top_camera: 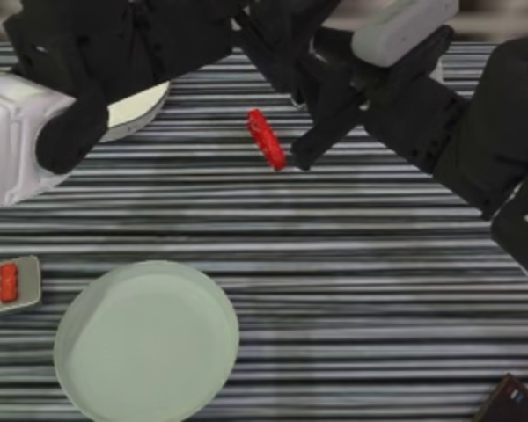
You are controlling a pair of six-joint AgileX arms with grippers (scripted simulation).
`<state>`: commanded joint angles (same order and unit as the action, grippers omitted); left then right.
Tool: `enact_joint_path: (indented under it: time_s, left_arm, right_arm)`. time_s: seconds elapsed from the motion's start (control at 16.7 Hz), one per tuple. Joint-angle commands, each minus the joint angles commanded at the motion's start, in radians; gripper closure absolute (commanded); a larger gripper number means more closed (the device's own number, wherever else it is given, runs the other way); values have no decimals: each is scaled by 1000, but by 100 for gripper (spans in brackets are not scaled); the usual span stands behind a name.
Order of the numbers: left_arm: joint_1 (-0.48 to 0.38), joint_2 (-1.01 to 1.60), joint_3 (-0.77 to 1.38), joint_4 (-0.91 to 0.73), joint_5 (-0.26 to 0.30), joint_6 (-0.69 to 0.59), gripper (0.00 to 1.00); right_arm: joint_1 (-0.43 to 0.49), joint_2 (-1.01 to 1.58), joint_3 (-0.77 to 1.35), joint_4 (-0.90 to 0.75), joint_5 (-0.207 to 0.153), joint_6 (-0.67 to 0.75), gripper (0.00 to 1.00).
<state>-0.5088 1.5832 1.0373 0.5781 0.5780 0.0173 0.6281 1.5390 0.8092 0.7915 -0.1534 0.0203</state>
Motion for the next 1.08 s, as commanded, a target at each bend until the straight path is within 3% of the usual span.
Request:
enact_joint_path:
  time_s: [0.24,0.78,1.08]
  left_arm:
    - [0,0,0,0,0,0,98]
    - [0,0,0,0,0,0,100]
    - [0,0,0,0,0,0,100]
  right_arm:
    - [0,0,0,0,0,0,100]
    - [0,0,0,0,0,0,100]
    - [0,0,0,0,0,0,62]
